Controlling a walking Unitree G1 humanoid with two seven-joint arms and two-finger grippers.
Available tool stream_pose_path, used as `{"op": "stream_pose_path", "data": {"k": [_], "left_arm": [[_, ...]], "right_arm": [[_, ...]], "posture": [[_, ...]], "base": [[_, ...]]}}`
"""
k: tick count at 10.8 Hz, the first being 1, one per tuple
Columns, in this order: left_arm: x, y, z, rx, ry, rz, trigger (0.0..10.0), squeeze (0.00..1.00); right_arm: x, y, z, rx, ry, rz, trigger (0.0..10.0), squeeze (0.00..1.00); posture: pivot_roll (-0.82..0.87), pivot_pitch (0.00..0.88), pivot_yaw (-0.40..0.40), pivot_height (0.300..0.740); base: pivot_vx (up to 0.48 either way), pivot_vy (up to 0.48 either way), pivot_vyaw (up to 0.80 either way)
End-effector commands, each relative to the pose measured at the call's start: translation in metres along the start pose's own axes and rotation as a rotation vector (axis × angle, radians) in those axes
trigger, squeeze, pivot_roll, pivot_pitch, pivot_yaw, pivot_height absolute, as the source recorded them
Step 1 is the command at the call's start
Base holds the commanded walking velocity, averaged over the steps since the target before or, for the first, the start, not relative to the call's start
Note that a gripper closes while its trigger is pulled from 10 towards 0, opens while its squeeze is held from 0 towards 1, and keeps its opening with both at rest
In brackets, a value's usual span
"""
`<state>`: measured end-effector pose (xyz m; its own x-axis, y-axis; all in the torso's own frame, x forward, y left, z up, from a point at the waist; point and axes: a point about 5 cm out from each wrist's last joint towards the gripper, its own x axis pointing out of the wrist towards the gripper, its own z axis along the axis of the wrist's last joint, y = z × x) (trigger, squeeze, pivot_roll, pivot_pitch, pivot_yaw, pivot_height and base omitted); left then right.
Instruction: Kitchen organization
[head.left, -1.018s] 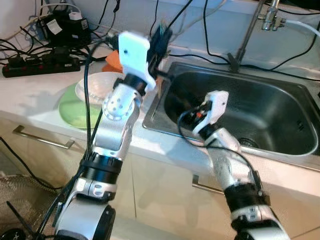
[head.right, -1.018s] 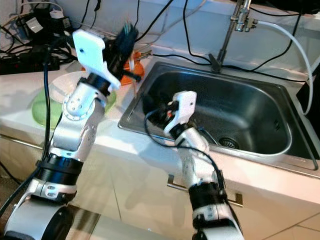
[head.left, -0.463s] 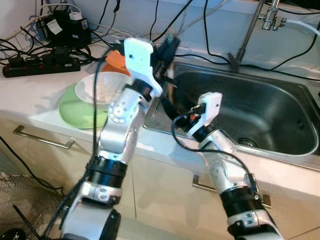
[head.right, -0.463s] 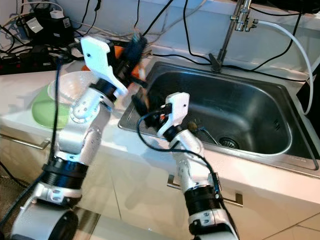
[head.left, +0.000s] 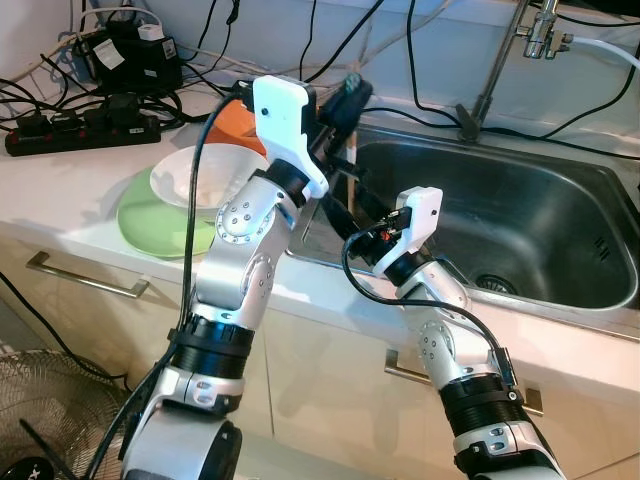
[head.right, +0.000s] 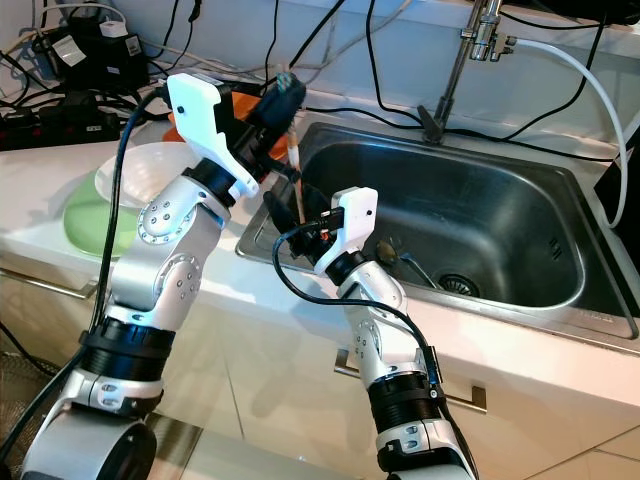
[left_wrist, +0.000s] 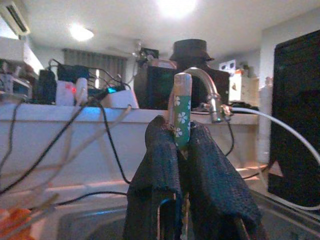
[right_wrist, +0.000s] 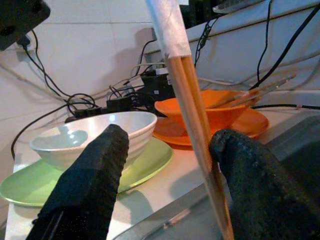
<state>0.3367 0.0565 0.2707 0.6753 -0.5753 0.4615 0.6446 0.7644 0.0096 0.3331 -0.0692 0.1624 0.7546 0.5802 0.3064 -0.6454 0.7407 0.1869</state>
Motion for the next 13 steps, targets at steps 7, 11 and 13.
{"op": "stream_pose_path", "data": {"k": [7, 11, 13], "left_arm": [[-0.0005, -0.0133, 0.0011, -0.019, 0.022, -0.095, 10.0, 0.0], [-0.0007, -0.0089, 0.0027, 0.013, 0.027, -0.079, 10.0, 0.0], [-0.0002, -0.0079, 0.0029, 0.022, 0.028, -0.072, 10.0, 0.0]], "right_arm": [[0.0019, -0.0048, -0.0015, -0.044, 0.031, -0.041, 0.0, 0.0], [0.0023, -0.0038, -0.0023, -0.04, 0.029, -0.039, 0.0, 0.0], [0.0015, -0.0065, -0.0013, -0.047, 0.027, -0.056, 0.0, 0.0]], "posture": [[0.21, 0.0, -0.019, 0.74], [0.22, 0.0, -0.017, 0.74], [0.22, 0.0, -0.017, 0.74]], "base": [[0.0, 0.0, 0.0], [0.0, 0.0, 0.0], [0.0, 0.0, 0.0]]}}
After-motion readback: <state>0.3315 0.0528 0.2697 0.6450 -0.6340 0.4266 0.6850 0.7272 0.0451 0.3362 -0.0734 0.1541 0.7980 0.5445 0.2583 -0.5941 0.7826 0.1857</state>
